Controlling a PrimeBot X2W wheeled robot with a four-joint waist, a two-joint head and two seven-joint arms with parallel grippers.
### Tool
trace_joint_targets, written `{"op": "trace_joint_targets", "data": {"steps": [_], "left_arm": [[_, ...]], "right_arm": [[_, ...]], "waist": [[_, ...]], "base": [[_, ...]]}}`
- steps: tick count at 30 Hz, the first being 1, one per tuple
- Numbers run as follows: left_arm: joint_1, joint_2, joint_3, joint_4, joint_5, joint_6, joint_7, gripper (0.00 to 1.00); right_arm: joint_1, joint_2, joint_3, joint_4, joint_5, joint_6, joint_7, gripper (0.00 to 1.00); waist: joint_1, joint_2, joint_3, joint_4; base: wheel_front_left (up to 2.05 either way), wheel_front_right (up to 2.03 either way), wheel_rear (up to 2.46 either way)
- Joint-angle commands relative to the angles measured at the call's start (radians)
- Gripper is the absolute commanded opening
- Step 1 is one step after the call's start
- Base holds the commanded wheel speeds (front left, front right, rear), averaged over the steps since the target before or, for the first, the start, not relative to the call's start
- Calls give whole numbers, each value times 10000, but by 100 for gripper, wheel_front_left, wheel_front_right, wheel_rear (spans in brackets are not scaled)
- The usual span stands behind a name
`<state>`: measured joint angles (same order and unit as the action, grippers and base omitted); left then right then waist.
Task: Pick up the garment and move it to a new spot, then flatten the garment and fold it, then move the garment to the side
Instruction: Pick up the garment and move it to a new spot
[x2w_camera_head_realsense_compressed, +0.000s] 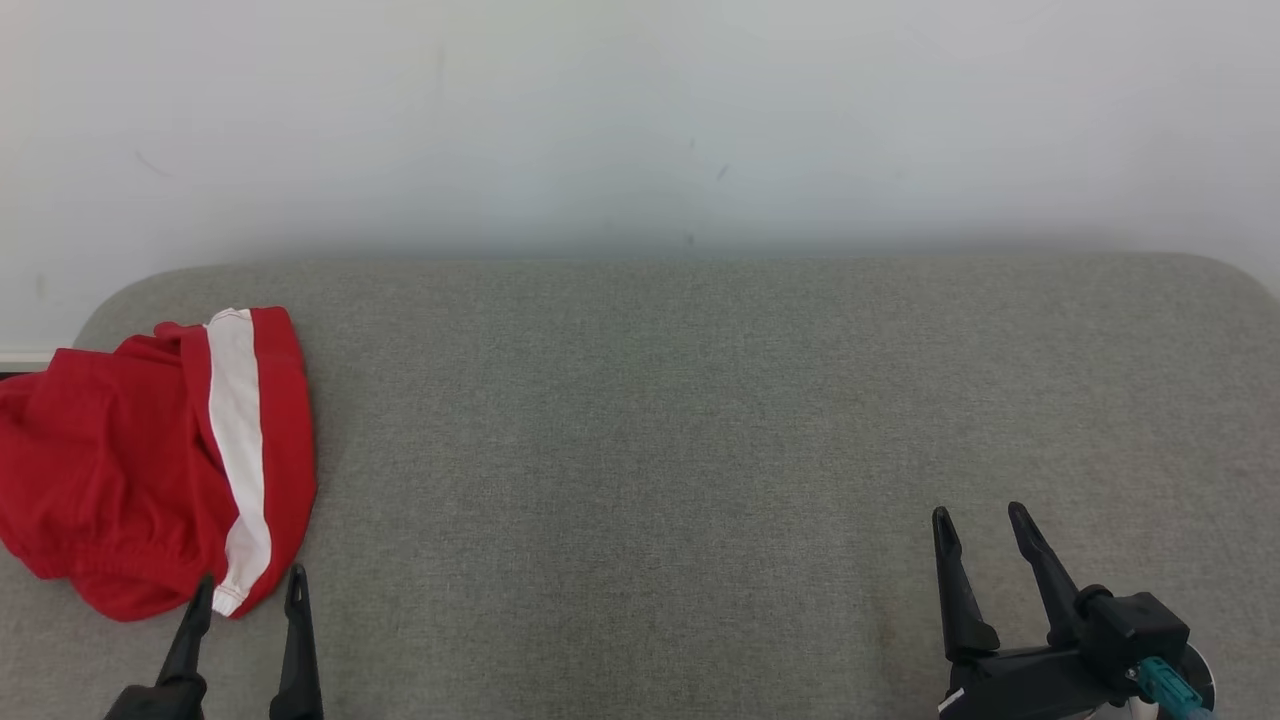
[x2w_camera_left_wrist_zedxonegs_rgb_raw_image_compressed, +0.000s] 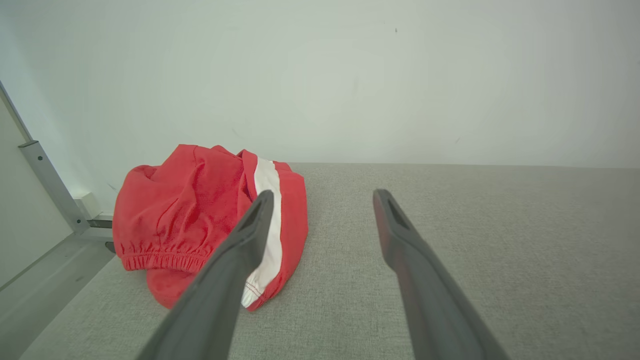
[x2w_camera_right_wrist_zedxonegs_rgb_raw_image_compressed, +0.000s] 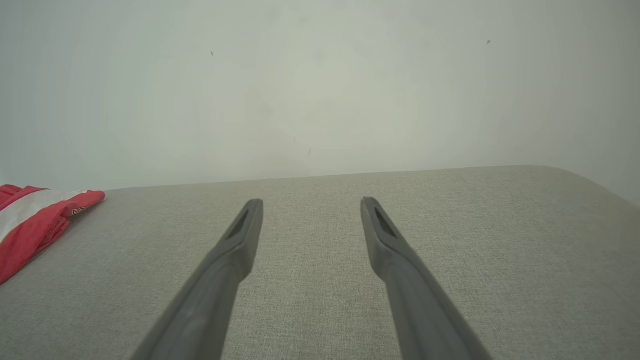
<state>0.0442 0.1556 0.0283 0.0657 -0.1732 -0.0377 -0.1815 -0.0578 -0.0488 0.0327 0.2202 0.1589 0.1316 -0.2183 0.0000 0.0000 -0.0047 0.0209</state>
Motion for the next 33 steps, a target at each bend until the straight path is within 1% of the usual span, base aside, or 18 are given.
{"op": "trace_joint_targets", "data": {"steps": [1, 8, 17, 27, 33], "left_arm": [[-13, 46, 16, -17, -18, 23, 33, 100], [-39, 155, 95, 12, -57, 157, 65, 100], [120, 148, 100, 27, -243, 220, 73, 100], [206, 143, 133, 116, -289, 446, -4, 100], [296, 164, 169, 78, -347, 559, 4, 100]], "right_arm": [[71, -28, -7, -20, 11, -17, 33, 100], [91, -26, -11, 6, 68, -17, 49, 100], [127, -26, 28, 115, 73, -17, 79, 100], [169, -26, 81, 207, 124, -17, 131, 100], [185, -26, 146, 252, 175, -17, 154, 100]], "waist": [[0, 0, 29, 101], [0, 0, 83, 741], [0, 0, 73, 2007], [0, 0, 18, 3470], [0, 0, -21, 4173]], "base": [[0, 0, 0], [0, 0, 0], [0, 0, 0], [0, 0, 0], [0, 0, 0]]}}
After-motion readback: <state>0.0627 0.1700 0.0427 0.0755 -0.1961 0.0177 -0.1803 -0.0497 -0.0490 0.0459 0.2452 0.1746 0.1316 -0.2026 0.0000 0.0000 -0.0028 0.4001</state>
